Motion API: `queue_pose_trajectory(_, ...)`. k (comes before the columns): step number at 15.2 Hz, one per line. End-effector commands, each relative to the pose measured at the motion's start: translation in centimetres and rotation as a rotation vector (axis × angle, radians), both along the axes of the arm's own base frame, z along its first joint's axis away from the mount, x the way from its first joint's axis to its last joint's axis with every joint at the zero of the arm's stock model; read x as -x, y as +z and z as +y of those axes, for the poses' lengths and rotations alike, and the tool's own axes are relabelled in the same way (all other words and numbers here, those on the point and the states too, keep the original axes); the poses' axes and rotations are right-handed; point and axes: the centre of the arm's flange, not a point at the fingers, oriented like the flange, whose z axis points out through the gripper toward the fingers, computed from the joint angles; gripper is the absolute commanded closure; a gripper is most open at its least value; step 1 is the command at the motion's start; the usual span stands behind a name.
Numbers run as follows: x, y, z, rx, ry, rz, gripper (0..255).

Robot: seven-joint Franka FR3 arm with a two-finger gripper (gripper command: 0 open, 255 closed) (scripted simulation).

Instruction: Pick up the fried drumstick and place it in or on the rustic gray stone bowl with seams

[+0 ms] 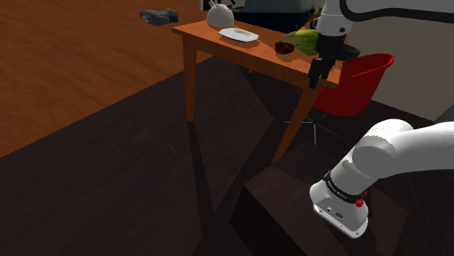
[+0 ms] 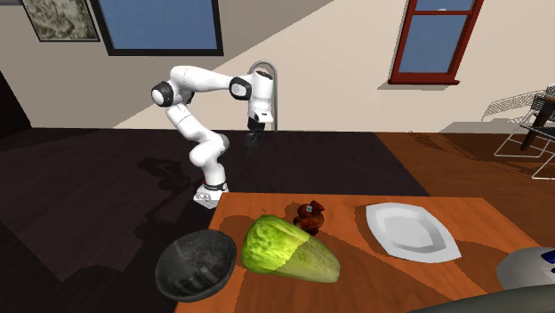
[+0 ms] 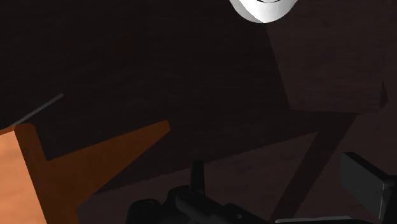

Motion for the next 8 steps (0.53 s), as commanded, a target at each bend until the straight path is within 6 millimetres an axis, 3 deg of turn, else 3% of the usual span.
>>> queue_pose_trajectory(1, 0.0, 0.0, 0.0, 0.0, 0.0, 0.0, 0)
queue_pose_trajectory(8, -7.5, -0.8, -3.2, 0.071, -0.046, -0.051, 0)
